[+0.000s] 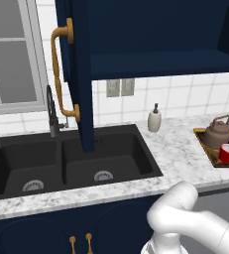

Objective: Pick the kettle from the counter and place it on the tray. Then pick the mug from the cabinet and place it on the tray. Then close the cabinet doors.

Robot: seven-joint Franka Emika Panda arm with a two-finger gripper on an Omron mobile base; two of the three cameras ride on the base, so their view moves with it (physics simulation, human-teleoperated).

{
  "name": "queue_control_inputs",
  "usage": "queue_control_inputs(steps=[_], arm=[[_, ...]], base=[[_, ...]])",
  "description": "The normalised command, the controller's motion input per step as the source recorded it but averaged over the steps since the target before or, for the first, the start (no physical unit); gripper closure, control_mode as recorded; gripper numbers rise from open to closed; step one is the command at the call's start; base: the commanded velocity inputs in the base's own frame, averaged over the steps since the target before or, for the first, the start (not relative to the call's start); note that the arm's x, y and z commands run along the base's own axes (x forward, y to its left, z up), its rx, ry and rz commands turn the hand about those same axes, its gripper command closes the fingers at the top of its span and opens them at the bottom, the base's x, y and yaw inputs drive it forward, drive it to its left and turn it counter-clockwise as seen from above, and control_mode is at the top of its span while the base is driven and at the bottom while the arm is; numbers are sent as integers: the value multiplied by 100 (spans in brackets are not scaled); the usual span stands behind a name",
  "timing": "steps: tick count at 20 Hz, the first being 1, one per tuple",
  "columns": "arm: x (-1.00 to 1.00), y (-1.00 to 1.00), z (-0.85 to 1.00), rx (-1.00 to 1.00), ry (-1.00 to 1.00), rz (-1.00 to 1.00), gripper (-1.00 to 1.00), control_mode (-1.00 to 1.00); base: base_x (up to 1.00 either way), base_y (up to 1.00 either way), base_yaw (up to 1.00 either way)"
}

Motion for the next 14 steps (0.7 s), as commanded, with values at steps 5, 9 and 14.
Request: queue_control_inputs(steps=[5, 9, 14], arm=[[-4, 0, -27, 0, -3, 0, 100, -100], [-14, 4, -3, 0, -6, 0, -100, -100], [1, 13, 0, 1, -3, 0, -100, -100]], base=[[0, 0, 0], [0, 0, 0], [0, 0, 0]])
